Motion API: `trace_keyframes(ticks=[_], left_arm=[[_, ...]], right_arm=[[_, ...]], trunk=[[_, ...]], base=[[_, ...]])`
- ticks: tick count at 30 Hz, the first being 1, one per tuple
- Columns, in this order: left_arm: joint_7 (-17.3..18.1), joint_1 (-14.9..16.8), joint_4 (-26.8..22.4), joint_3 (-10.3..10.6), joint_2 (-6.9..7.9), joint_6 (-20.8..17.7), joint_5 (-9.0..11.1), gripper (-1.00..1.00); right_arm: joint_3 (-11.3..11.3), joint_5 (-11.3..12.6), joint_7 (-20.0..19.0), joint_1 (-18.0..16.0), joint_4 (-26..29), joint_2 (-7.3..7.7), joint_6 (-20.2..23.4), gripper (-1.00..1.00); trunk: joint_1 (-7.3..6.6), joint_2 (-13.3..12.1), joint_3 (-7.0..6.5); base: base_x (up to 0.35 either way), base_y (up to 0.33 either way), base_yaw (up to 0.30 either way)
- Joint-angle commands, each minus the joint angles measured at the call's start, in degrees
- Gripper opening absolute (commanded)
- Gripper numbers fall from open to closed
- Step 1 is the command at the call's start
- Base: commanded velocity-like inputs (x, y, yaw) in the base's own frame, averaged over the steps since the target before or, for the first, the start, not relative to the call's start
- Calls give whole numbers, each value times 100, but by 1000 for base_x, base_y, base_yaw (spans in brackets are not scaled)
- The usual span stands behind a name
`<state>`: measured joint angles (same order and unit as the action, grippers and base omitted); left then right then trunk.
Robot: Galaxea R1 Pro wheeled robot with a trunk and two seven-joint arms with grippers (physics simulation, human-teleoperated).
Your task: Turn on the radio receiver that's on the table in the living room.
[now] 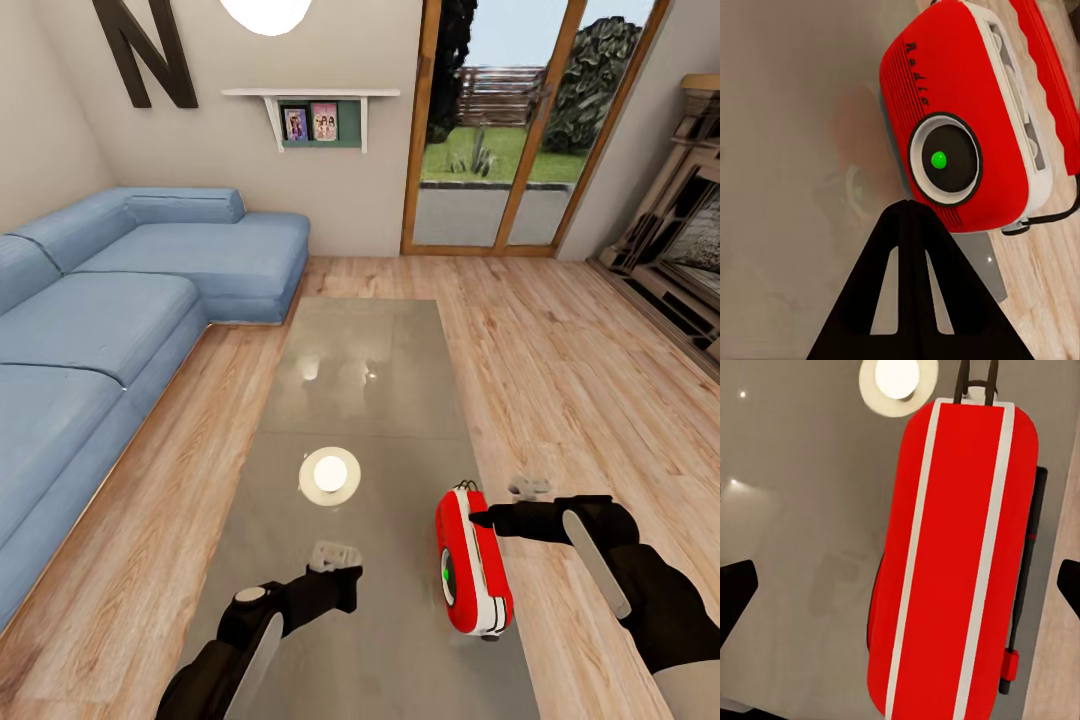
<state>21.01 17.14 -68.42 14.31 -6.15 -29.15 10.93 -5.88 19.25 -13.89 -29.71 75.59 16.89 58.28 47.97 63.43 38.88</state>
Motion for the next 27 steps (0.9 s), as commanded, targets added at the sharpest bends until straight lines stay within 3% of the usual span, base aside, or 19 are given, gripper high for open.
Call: trace_keyframes(ticks=[1, 8, 27], left_arm=[[0, 0, -3, 0, 0, -1, 1, -100], [0, 0, -13, 0, 2, 12, 5, -100], [4, 0, -26, -7, 9, 63, 5, -100]], right_arm=[[0, 0, 0, 0, 0, 0, 0, 100], [-1, 7, 0, 1, -37, -1, -37, 100], [8, 3, 0, 1, -53, 7, -29, 100]], trunk=[[0, 0, 0], [0, 0, 0], [0, 0, 0]], base=[[0, 0, 0], [-42, 0, 0], [-320, 0, 0]])
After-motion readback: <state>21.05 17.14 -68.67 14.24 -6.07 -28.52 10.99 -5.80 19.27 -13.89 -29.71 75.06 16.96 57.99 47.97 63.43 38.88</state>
